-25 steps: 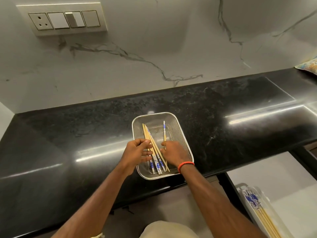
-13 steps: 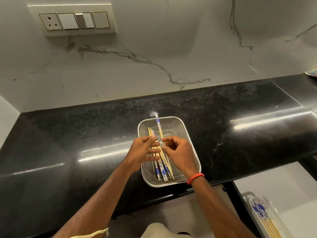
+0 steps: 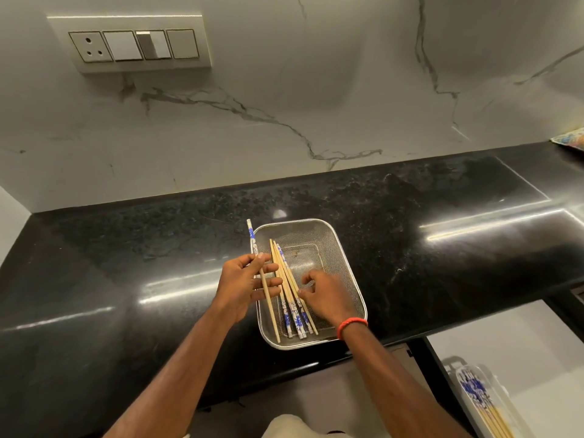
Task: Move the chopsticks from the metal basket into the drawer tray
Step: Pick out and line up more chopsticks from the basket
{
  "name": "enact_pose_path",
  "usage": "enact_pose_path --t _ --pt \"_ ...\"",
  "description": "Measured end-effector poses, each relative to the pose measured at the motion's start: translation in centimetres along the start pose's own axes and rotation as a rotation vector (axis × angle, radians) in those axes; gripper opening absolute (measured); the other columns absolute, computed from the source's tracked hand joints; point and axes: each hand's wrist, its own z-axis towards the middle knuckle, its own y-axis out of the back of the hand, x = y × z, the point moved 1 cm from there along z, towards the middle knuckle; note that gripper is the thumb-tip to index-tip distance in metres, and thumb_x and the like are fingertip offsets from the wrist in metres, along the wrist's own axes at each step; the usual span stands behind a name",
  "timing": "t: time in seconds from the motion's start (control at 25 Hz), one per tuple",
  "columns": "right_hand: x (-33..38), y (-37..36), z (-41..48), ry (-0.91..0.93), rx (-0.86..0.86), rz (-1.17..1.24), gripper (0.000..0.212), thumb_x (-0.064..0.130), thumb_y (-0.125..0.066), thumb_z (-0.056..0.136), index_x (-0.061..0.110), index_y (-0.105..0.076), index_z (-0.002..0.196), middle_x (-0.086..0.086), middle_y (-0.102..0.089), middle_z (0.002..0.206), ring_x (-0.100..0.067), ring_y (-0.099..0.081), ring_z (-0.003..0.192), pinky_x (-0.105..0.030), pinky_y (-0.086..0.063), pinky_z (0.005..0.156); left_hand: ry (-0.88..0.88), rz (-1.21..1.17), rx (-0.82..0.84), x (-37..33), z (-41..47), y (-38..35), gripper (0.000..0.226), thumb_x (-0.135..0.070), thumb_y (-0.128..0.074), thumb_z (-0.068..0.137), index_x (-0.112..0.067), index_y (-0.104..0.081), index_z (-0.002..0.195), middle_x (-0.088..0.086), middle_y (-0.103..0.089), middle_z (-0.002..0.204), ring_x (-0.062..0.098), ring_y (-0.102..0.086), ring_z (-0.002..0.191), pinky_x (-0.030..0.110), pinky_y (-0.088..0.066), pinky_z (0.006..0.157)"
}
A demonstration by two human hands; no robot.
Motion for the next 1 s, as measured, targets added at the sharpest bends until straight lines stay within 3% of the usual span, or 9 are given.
enact_pose_path --t 0.08,0.28,0.4,0.6,0.84,1.0 --pt "-0.1 -0.9 0.1 -0.021 0.059 0.007 0.035 0.021 -0.070 0.090 0.021 -0.059 0.124 -0.001 -0.069 0.107 -0.009 -0.065 0.086 -0.029 -0.057 0.085 0.007 -0.016 0.008 -0.1 -0.2 0.1 0.022 -0.020 -0.063 0.098 -0.002 -0.066 0.109 0.021 -0.077 0.101 0.036 -0.076 0.077 0.047 -0.065 0.064" --pt "0.0 -0.8 -0.1 -0.016 0.040 0.100 0.044 0.013 -0.072 0.088 0.020 -0.056 0.128 0.004 -0.066 0.082 0.000 -0.062 0.070 -0.012 -0.045 0.058 0.015 -0.035 0.004 -0.3 -0.6 0.5 0.021 -0.015 -0.062 0.099 0.000 -0.064 0.113 0.022 -0.076 0.105 0.039 -0.075 0.083 0.048 -0.065 0.066" --pt "0.1 1.0 -0.9 -0.007 -0.058 0.175 0.040 0.016 -0.076 0.085 0.023 -0.060 0.121 0.003 -0.068 0.077 -0.002 -0.064 0.068 -0.014 -0.046 0.061 0.018 -0.025 0.001 -0.2 -0.8 0.6 0.019 -0.015 -0.063 0.098 -0.001 -0.065 0.111 0.020 -0.077 0.103 0.037 -0.076 0.082 0.045 -0.064 0.062" --pt "2.5 2.6 -3.3 0.097 -0.083 0.573 0.032 0.012 -0.081 0.080 0.026 -0.068 0.105 -0.002 -0.075 0.079 -0.008 -0.074 0.074 -0.023 -0.061 0.068 0.022 -0.019 0.019 0.1 -0.6 -0.3 0.018 -0.015 -0.063 0.098 -0.002 -0.066 0.109 0.018 -0.077 0.102 0.033 -0.077 0.080 0.042 -0.063 0.060" --pt "4.2 0.8 -4.6 0.206 -0.048 0.401 0.023 0.016 -0.083 0.079 0.022 -0.074 0.100 0.002 -0.074 0.077 0.000 -0.069 0.071 -0.013 -0.055 0.066 -0.035 0.038 0.057 0.1 -0.9 -1.7 0.016 -0.012 -0.057 0.101 -0.003 -0.066 0.111 0.007 -0.080 0.088 0.020 -0.074 0.067 0.035 -0.060 0.051" --pt "4.0 1.3 -4.1 0.206 -0.062 0.379 0.009 0.026 -0.079 0.083 0.026 -0.074 0.091 0.000 -0.074 0.075 -0.001 -0.068 0.066 -0.015 -0.055 0.064 -0.043 0.048 0.053 0.1 -1.0 -1.2 0.016 -0.006 -0.060 0.099 -0.002 -0.066 0.113 0.011 -0.078 0.083 0.026 -0.074 0.070 0.046 -0.062 0.062"
